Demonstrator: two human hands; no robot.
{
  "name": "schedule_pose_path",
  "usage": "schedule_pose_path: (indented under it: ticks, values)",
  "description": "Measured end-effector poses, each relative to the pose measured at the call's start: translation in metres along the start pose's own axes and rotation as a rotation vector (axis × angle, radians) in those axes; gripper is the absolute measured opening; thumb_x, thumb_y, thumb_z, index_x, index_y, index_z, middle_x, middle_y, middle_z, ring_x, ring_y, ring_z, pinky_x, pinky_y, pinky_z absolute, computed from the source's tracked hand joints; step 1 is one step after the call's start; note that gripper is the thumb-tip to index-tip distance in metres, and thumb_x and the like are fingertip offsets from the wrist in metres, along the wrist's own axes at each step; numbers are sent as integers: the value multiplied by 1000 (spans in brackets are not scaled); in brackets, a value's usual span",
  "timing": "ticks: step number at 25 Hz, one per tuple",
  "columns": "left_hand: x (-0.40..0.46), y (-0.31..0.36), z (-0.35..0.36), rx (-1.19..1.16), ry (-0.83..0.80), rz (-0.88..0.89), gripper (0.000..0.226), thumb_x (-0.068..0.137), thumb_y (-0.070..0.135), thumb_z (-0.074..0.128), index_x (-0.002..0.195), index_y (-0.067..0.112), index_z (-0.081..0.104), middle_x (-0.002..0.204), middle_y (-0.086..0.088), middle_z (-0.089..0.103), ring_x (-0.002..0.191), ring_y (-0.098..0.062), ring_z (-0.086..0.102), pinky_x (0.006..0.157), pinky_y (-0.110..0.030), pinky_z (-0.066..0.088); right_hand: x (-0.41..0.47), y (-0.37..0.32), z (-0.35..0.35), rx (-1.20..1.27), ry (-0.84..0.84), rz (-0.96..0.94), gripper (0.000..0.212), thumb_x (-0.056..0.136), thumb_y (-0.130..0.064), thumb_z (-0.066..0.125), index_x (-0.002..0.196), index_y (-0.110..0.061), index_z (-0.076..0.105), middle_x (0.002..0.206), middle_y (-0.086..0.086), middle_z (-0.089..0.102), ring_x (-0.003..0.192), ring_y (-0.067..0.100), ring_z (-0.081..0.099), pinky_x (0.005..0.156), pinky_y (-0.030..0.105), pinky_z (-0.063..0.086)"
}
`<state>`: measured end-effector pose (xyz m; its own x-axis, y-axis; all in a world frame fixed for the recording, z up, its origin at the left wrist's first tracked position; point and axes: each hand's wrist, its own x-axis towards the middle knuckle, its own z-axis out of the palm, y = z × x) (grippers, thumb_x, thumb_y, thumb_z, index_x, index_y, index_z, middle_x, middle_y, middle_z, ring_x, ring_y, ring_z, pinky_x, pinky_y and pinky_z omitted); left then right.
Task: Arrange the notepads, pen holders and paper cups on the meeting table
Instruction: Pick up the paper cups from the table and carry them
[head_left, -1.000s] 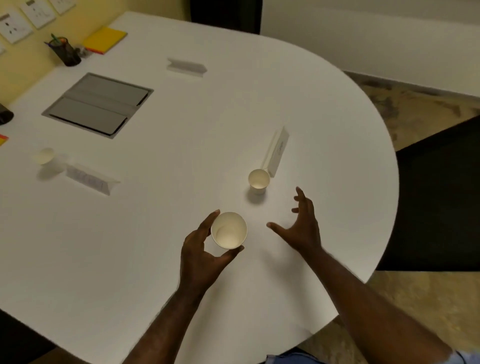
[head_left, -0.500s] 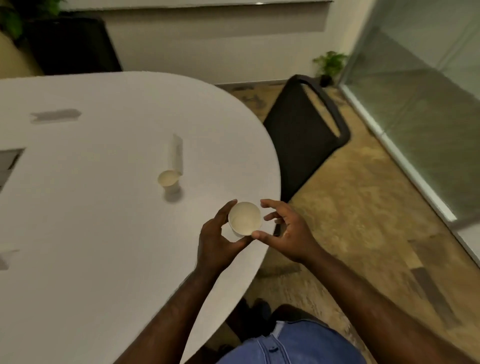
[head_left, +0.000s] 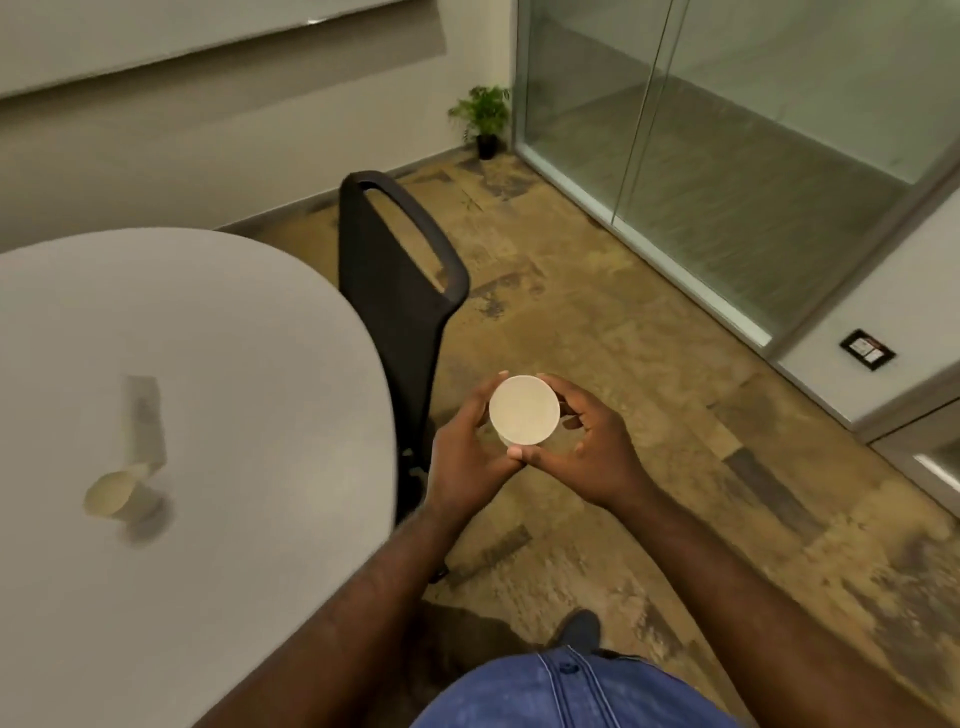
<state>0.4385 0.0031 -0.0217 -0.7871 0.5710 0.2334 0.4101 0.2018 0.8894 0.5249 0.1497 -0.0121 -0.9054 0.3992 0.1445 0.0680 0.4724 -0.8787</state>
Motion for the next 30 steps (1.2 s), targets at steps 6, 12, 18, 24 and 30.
schedule_pose_path:
  ticks: [6, 12, 18, 24, 30]
  values:
    - [107, 21, 97, -36, -31, 37, 78, 71, 24, 85, 139, 23, 47, 137, 19, 53, 124, 2, 53, 99, -20, 47, 82, 50, -107, -61, 17, -3, 92, 55, -65, 79, 137, -39, 46, 126, -27, 56, 105, -10, 56, 83, 11, 44]
    - [214, 17, 136, -80, 15, 28, 79, 72, 17, 85, 140, 18, 47, 138, 9, 56, 124, 0, 53, 101, -22, 47, 184, 74, -154, -94, 21, -50, 96, 55, -72, 74, 139, -37, 44, 131, -20, 58, 111, -4, 55, 85, 19, 48]
    - [353, -19, 150, -122, 127, 28, 75, 71, 17, 85, 137, 18, 50, 131, 10, 59, 119, 1, 55, 97, -25, 51, 331, 102, -164, -124, 19, -88, 92, 57, -71, 73, 138, -37, 45, 126, -22, 58, 106, -4, 56, 79, 14, 45]
    - [487, -52, 145, -94, 151, 7, 75, 72, 26, 84, 139, 22, 49, 133, 5, 60, 120, -9, 58, 96, -37, 54, 473, 122, -166, -112, -14, -52, 95, 55, -70, 75, 139, -36, 46, 129, -15, 61, 108, 3, 59, 80, 17, 47]
    - [605, -104, 125, -37, 239, -37, 74, 72, 31, 83, 138, 24, 49, 132, 6, 61, 119, -8, 59, 94, -36, 54, 615, 144, -141, -54, -106, -66, 89, 55, -71, 76, 134, -41, 47, 119, -30, 57, 104, -5, 58, 74, 9, 44]
